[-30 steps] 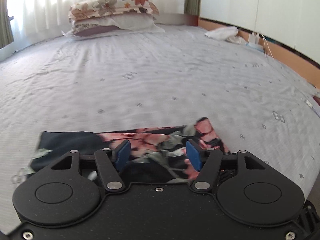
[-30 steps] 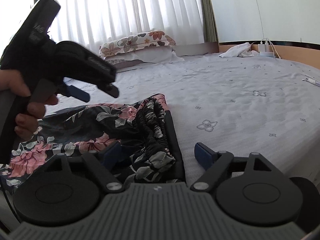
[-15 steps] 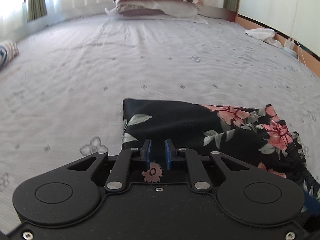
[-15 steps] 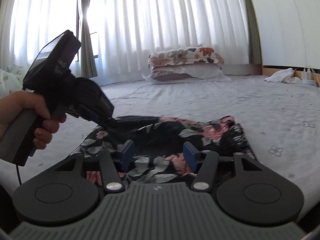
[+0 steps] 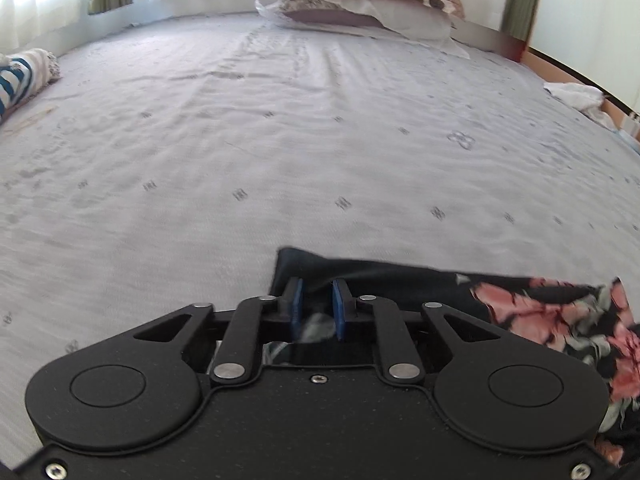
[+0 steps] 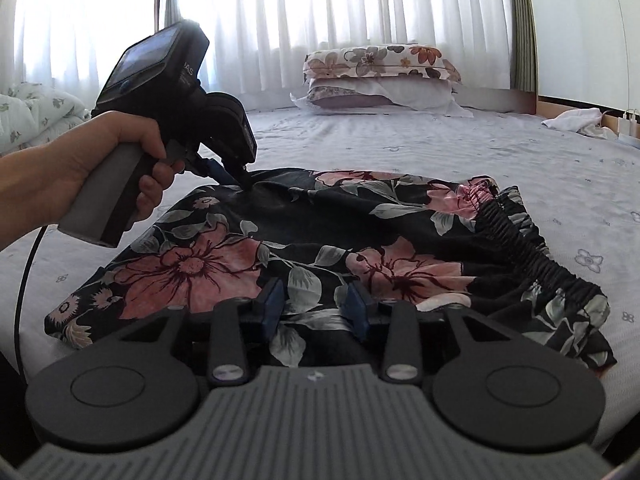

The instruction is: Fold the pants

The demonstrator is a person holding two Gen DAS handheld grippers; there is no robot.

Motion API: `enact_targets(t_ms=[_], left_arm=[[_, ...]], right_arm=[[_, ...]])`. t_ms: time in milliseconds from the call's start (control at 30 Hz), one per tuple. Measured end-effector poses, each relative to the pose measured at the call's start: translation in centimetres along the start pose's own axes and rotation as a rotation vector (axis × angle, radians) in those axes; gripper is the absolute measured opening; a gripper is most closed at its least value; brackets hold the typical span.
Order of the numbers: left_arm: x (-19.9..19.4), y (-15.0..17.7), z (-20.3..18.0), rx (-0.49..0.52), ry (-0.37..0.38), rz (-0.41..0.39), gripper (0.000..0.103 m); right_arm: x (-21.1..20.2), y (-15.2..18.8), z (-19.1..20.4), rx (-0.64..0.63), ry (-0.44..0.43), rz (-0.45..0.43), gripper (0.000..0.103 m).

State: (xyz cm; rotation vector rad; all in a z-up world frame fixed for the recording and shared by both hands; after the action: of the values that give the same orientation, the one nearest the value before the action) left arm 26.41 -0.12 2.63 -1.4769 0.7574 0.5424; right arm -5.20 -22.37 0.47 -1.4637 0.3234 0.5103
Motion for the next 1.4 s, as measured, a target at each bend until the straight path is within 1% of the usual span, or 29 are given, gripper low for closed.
enact_targets(t_ms=[67,100,133,167,200,267,300,367,400,433,467,500,567,633,700,767,800,833,867,900,933,967,1000,1033,1067,1133,1233,1400], left_arm=[[-1.5,-0.3,-0.2,0.034,0.002,-0.062,0.076],[-2.4,-0.2,-0.2,0.050,0.019,-0.095,0.083],[-3.2,-0.1,-0.2,0.061,0.043,-0.119,0.086],[-3.9,-0.2,-0.2,0.067,0.065,-0.124,0.086],[-4.3,-0.1,0.0,0.063,0.075,-0.113,0.087],[-4.6,0.0,0.6,0.039,0.079,-0.088,0.087],[-4.8,0.2,1.1,0.021,0.077,-0.078,0.088],[-4.8,0.8,2.1,-0.002,0.075,-0.067,0.092],[-4.7,1.1,2.4,-0.002,0.079,-0.058,0.093],[-4.5,1.3,2.6,-0.004,0.081,-0.045,0.093],[-4.1,1.8,3.1,-0.013,0.085,-0.025,0.093],[-3.7,2.1,3.3,-0.022,0.094,-0.002,0.093],[-2.7,2.6,3.7,-0.048,0.125,0.038,0.093],[-1.8,2.9,4.0,-0.082,0.169,0.068,0.093],[-1.3,2.9,4.2,-0.103,0.205,0.066,0.093],[-0.8,2.6,4.0,-0.106,0.223,0.058,0.093],[-0.6,2.5,3.9,-0.103,0.233,0.060,0.093],[-0.3,2.4,3.7,-0.093,0.243,0.059,0.093],[-0.2,2.3,3.4,-0.081,0.246,0.055,0.092],[0.0,2.3,3.1,-0.068,0.241,0.048,0.090],[-0.1,2.2,2.8,-0.056,0.231,0.036,0.072],[-0.1,2.3,2.5,-0.044,0.219,0.027,0.039],[-0.1,2.2,2.2,-0.044,0.203,0.028,0.024],[-0.1,2.1,2.1,-0.052,0.190,0.031,0.013],[-0.3,2.0,2.0,-0.060,0.188,0.015,0.007],[-1.0,1.6,1.7,-0.051,0.181,-0.027,0.005],[-1.9,0.4,1.2,-0.041,0.161,-0.084,0.005],[-1.6,-2.6,0.8,-0.049,0.128,-0.134,0.005]], right_arm=[[-0.8,-1.3,-0.8,0.032,-0.045,-0.016,0.066],[-1.4,-1.9,-1.3,0.051,-0.050,-0.039,0.069],[-2.0,-2.7,-2.0,0.066,-0.044,-0.064,0.073],[-2.4,-3.6,-2.7,0.075,-0.034,-0.080,0.076],[-2.4,-4.7,-3.5,0.081,-0.017,-0.089,0.078],[-2.2,-6.4,-5.6,0.089,0.033,-0.104,0.087],[-1.9,-7.2,-6.8,0.095,0.061,-0.104,0.088],[-0.8,-8.5,-9.6,0.112,0.119,-0.073,0.090],[-0.1,-9.0,-11.0,0.123,0.132,-0.050,0.090],[0.8,-9.4,-12.5,0.141,0.126,-0.020,0.094],[2.0,-9.7,-13.9,0.158,0.101,0.028,0.098],[3.2,-9.8,-15.1,0.181,0.065,0.076,0.099],[5.2,-9.6,-16.9,0.216,0.013,0.141,0.100],[6.8,-9.3,-17.8,0.210,-0.011,0.173,0.101],[8.2,-8.9,-18.2,0.206,-0.057,0.213,0.102],[9.4,-8.5,-18.6,0.231,-0.119,0.249,0.103],[9.8,-8.5,-18.8,0.231,-0.128,0.245,0.102],[10.0,-8.6,-18.7,0.221,-0.138,0.242,0.100],[10.0,-8.7,-18.4,0.207,-0.140,0.239,0.090],[10.1,-8.8,-18.2,0.196,-0.140,0.235,0.081],[10.4,-9.0,-17.8,0.192,-0.144,0.245,0.057],[10.7,-9.0,-17.6,0.191,-0.122,0.249,0.046],[10.6,-9.1,-17.3,0.177,-0.104,0.238,0.039],[10.6,-9.2,-17.2,0.172,-0.115,0.231,0.025],[10.6,-9.3,-17.2,0.190,-0.129,0.227,0.020],[10.6,-9.8,-17.2,0.208,-0.125,0.205,0.017],[10.5,-11.4,-17.1,0.211,-0.117,0.149,0.016],[11.5,-14.6,-17.6,0.255,-0.120,0.082,0.016]])
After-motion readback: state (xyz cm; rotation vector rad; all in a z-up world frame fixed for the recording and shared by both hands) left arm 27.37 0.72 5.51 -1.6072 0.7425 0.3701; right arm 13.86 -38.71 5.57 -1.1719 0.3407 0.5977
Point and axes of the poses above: each gripper's, at about its wrist camera, not at the fingertips, and x roughly the way its jaws point, z to its left, y to its underside, the point moved 2 cm from there along x, roughly the way its jaws point, and after that the axes turned 3 degrees about z, right-handed, at the moved point
